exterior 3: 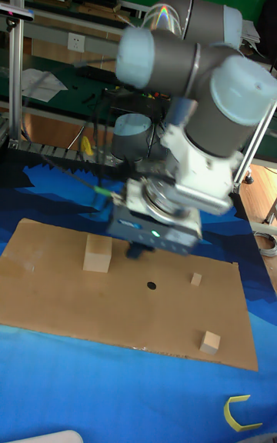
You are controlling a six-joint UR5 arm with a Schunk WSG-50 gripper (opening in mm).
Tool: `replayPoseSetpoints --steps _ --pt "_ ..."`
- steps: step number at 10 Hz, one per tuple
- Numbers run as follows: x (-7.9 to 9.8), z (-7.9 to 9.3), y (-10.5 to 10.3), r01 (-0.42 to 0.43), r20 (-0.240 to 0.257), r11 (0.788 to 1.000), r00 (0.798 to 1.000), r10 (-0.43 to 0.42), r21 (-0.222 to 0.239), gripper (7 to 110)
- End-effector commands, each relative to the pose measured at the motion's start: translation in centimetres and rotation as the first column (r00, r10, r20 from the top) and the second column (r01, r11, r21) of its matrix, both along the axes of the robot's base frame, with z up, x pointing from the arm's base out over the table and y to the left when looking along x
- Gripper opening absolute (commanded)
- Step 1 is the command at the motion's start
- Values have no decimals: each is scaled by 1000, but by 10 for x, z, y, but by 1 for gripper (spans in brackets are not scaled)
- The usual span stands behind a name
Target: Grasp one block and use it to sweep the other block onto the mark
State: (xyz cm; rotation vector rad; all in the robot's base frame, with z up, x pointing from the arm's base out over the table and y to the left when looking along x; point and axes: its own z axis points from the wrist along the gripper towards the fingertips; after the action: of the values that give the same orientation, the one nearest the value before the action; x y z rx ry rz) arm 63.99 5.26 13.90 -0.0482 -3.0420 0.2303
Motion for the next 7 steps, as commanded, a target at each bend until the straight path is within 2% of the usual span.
replayPoseSetpoints --steps 1,2,3,4,5,7 --pt "40 -28 108 129 39 985 990 -134 117 7" --pt "50 -34 119 133 68 982 987 -143 136 7" --pt "49 -42 135 147 58 971 985 -160 189 7" --pt "51 -48 141 154 71 969 983 -170 192 7" --pt "50 -51 136 156 79 974 982 -171 164 7" --pt "48 -51 143 149 71 972 984 -165 183 7"
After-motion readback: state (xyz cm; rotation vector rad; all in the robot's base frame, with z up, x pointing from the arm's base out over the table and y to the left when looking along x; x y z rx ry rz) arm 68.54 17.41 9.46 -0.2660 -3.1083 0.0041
